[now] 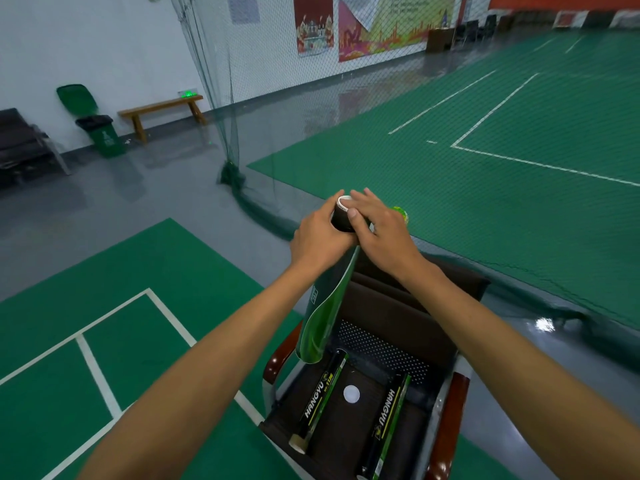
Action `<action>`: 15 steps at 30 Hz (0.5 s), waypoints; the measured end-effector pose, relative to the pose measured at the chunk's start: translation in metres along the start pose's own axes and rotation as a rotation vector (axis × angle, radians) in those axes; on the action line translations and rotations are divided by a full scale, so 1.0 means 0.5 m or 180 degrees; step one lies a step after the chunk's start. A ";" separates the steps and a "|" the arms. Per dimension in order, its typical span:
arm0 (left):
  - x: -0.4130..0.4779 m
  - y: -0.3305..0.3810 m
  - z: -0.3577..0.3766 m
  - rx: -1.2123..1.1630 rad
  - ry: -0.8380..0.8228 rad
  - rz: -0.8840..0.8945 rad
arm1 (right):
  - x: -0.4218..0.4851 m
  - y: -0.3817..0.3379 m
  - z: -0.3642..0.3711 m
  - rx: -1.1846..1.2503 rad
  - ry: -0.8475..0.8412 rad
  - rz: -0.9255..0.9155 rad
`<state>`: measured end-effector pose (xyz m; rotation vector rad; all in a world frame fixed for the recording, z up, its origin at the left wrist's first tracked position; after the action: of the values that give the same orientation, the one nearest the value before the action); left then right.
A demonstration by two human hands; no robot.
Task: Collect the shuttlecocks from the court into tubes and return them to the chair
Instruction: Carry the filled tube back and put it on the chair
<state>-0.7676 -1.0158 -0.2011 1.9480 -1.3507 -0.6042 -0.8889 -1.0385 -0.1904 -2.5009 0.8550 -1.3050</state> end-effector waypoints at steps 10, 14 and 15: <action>0.012 -0.010 0.012 0.0207 -0.0013 -0.0005 | 0.014 -0.018 -0.002 -0.0467 -0.0305 -0.0340; 0.019 -0.018 0.013 0.0125 -0.0060 -0.0130 | 0.028 -0.011 0.001 -0.0468 -0.0555 -0.0361; 0.023 -0.017 0.013 0.0068 -0.0045 -0.0154 | 0.030 -0.007 0.004 -0.0432 -0.0583 -0.0316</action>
<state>-0.7627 -1.0263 -0.2118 2.0020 -1.3270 -0.6300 -0.8793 -1.0445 -0.1799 -2.7488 0.8122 -1.0562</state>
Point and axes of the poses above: each hand's wrist, its own x-axis towards the middle knuckle, its own z-axis out of the palm, y = z × x, the point moved 9 cm from there along x, towards the middle knuckle, and after that the axes turned 14 degrees about -z, right-handed, at the moved point
